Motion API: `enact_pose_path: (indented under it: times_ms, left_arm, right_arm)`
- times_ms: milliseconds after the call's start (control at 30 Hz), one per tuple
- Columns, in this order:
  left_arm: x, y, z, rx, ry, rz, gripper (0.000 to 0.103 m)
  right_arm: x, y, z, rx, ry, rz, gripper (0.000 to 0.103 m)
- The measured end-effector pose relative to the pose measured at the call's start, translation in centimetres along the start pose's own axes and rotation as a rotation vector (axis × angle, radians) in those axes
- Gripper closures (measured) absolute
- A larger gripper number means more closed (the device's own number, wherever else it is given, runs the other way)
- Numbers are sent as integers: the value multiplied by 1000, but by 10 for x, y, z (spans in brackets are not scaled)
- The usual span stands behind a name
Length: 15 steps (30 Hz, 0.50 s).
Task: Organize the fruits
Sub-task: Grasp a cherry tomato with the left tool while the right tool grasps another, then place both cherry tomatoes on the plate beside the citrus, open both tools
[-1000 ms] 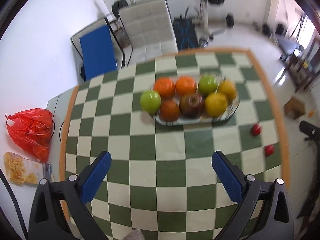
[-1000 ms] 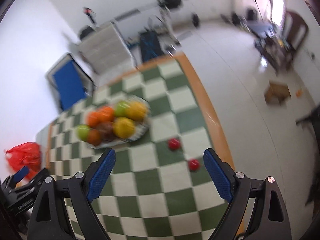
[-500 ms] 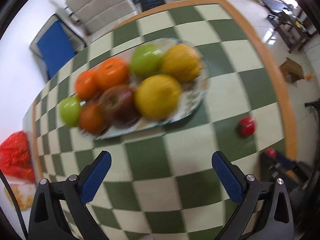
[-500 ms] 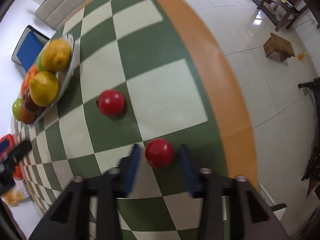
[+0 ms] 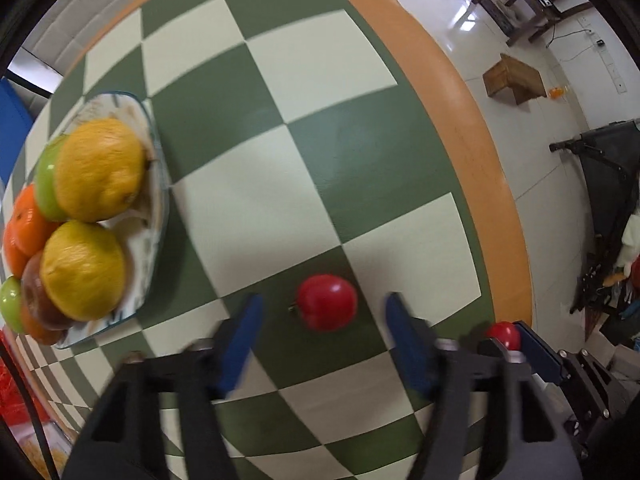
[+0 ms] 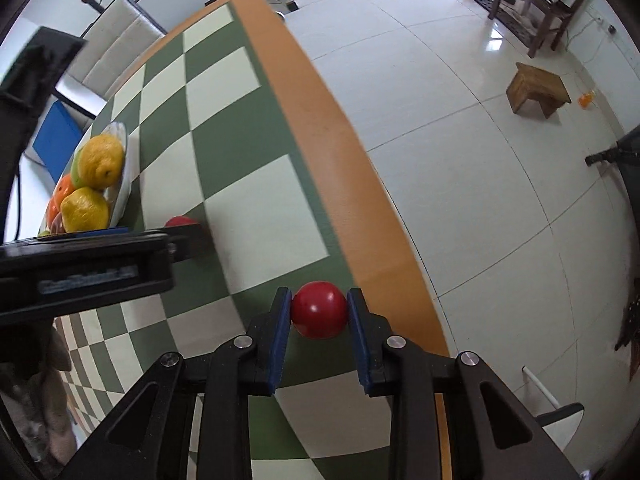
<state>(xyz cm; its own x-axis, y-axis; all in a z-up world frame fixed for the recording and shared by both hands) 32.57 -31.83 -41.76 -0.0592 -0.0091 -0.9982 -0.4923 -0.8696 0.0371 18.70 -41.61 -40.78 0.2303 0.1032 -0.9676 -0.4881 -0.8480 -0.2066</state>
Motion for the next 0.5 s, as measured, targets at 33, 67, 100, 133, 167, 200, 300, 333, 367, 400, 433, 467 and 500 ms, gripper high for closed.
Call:
enact_pose_path:
  times_ms: [33,67,100,133,167,200,300,333,367,400,433,467,500]
  left_arm:
    - [2,0,-1,-5,-5,6,69]
    - [4,1,-2,-7,-7,6,70]
    - [5,-1,-2,-11,-6,12,74]
    - [5,-3,-2,-19,-3,22,74]
    - [4,-6,-2,-29,4,31,75]
    - [1,-7,1,-35,12,37,75]
    - [-15,-22,7,-63,41,59,75]
    - [-22,-29,12,-75,55,67,75]
    - [-30,-37,16,-93,72,76,75]
    - [-37,-46,20,-115,84,88,75]
    - [-47,-58,26,-147,96,113,75]
    - [-53,-68,31,-170,107,126,75]
    - [-62,-80,36,-198,121,141,75]
  right_arm:
    - [0,1,0,0,0,0,72]
    - [0,1,-2,-1,0,1,72]
    - [1,0,-4,-5,0,2,72]
    - [-1,-1,-4,-13,2,5,72]
    - [-2,0,-5,-17,4,4,72]
    - [-3,-1,-5,-21,4,4,72]
    - [-9,-8,-7,-40,13,-1,72]
    - [-11,-11,-8,-44,16,-4,72]
    - [-15,-15,-10,-51,22,-15,72]
    - [-18,-19,-12,-57,28,-22,72]
    - [-21,-25,-14,-67,33,-31,72]
    - [-24,-30,-16,-74,36,-42,72]
    - [-26,-35,-19,-80,39,-54,72]
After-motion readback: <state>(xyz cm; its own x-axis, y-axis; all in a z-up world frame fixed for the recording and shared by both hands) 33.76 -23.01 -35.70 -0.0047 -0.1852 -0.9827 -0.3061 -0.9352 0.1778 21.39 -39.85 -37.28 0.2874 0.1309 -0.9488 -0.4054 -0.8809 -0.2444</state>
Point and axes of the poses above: each gripper's, at about its wrist camera, not at the fingertips, and x roughly the way its jaws point, y to its right, z to its underside, the point moved 1 cm from there along x, roughly the way its jaws point, and after that the axes turned 3 degrees about y, right-handed, at the moved point
